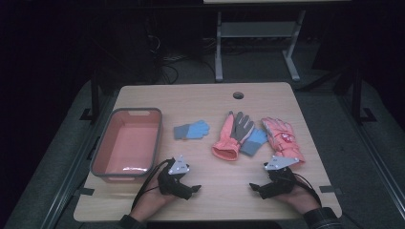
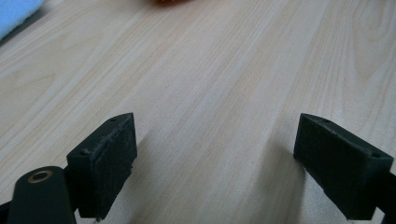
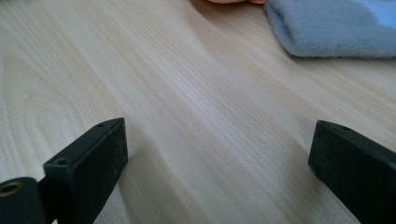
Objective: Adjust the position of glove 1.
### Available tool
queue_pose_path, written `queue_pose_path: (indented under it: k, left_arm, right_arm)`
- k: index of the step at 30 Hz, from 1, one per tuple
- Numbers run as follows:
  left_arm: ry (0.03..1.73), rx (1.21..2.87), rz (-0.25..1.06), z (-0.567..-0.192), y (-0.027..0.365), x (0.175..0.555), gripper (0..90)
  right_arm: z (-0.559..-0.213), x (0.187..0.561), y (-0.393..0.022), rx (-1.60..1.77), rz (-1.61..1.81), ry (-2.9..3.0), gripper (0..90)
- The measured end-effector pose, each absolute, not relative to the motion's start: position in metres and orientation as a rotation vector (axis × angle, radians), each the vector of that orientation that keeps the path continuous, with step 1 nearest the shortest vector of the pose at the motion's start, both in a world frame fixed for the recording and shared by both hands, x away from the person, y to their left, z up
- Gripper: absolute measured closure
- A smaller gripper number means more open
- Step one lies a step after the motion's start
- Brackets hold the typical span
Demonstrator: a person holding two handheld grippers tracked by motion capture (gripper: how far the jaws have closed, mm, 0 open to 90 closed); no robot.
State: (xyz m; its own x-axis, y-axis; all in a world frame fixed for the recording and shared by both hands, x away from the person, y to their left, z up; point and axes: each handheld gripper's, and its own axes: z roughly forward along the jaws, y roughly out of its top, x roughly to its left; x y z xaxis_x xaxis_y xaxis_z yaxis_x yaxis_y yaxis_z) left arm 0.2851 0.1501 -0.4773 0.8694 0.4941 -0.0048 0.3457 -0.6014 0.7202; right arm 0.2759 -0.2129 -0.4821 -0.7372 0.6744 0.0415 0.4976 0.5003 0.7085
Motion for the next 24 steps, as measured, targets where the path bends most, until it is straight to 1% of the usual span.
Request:
queue_pose_path:
  k: [5, 7, 8, 9, 10, 11, 12, 17, 22, 23, 24]
  left_arm:
    - [0.599, 2.272, 0.255, -0.477, 0.152, 0.284, 12.6]
    - [0.59, 2.273, 0.251, -0.477, 0.152, 0.285, 12.6]
    - [0.59, 2.274, 0.249, -0.477, 0.153, 0.285, 12.6]
    - [0.59, 2.274, 0.249, -0.477, 0.153, 0.285, 12.6]
    - [0.589, 2.272, 0.249, -0.477, 0.154, 0.284, 12.6]
    - [0.585, 2.274, 0.246, -0.477, 0.155, 0.284, 12.6]
    - [0.587, 2.272, 0.246, -0.477, 0.155, 0.283, 12.7]
    - [0.572, 2.279, 0.242, -0.477, 0.157, 0.283, 12.6]
    - [0.574, 2.28, 0.239, -0.477, 0.158, 0.283, 12.7]
    - [0.574, 2.28, 0.239, -0.477, 0.158, 0.283, 12.6]
    - [0.575, 2.28, 0.239, -0.477, 0.158, 0.283, 12.6]
  right_arm:
    - [-0.482, 0.276, -0.211, 1.002, 1.06, 2.508, 3.2]
    - [-0.482, 0.276, -0.211, 0.993, 1.071, 2.507, 6.4]
    - [-0.481, 0.275, -0.211, 0.994, 1.063, 2.512, 9.8]
    - [-0.481, 0.275, -0.211, 0.994, 1.063, 2.512, 9.8]
    - [-0.479, 0.274, -0.211, 0.979, 1.057, 2.516, 16.0]
    - [-0.474, 0.272, -0.21, 0.966, 1.025, 2.497, 24.6]
    - [-0.471, 0.273, -0.21, 0.971, 1.031, 2.5, 29.6]
    - [-0.458, 0.277, -0.207, 0.969, 1.044, 2.473, 60.0]
    - [-0.453, 0.289, -0.204, 0.993, 1.053, 2.475, 84.9]
    - [-0.453, 0.289, -0.204, 0.993, 1.053, 2.475, 84.9]
    - [-0.452, 0.295, -0.205, 1.015, 1.054, 2.48, 89.8]
